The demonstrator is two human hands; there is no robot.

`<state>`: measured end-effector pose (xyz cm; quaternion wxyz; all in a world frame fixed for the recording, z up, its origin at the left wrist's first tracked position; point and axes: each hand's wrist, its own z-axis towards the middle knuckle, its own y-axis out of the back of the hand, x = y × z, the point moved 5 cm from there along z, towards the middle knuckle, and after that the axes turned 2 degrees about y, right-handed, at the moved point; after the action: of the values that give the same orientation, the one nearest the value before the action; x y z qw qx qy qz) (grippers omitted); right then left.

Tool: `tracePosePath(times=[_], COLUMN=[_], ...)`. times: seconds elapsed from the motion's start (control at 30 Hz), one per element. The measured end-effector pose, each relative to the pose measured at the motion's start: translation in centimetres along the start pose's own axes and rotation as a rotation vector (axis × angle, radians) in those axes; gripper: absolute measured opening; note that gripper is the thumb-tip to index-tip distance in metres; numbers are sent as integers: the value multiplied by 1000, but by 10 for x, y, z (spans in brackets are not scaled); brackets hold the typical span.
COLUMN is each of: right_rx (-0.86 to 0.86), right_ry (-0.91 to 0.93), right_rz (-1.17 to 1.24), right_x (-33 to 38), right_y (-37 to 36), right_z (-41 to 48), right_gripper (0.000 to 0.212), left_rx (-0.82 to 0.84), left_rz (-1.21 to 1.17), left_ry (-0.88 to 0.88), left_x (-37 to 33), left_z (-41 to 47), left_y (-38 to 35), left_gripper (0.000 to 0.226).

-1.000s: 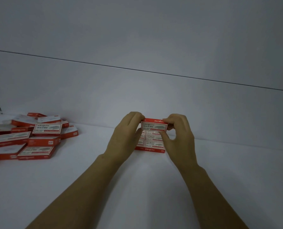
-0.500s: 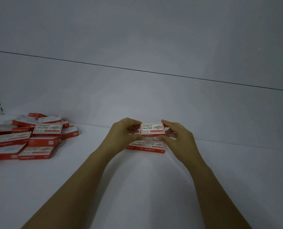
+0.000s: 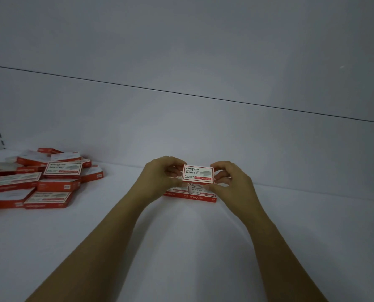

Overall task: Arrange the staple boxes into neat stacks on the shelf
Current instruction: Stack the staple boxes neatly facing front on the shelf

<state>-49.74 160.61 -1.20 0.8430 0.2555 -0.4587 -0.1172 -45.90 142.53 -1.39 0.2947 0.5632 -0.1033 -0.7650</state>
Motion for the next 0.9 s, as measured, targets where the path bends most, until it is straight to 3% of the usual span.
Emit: tracePosePath(times=[0.9], right_rx=[-24], right_ry=[42], right_rz=[-73], right_x=[15], right_y=[-2], right_z=[-6], right_gripper=[38], left_rx=[-59], left_rz=[144], left_ry=[-40], left_x=[-7], left_z=[-7], left_y=[1], left_gripper=[43])
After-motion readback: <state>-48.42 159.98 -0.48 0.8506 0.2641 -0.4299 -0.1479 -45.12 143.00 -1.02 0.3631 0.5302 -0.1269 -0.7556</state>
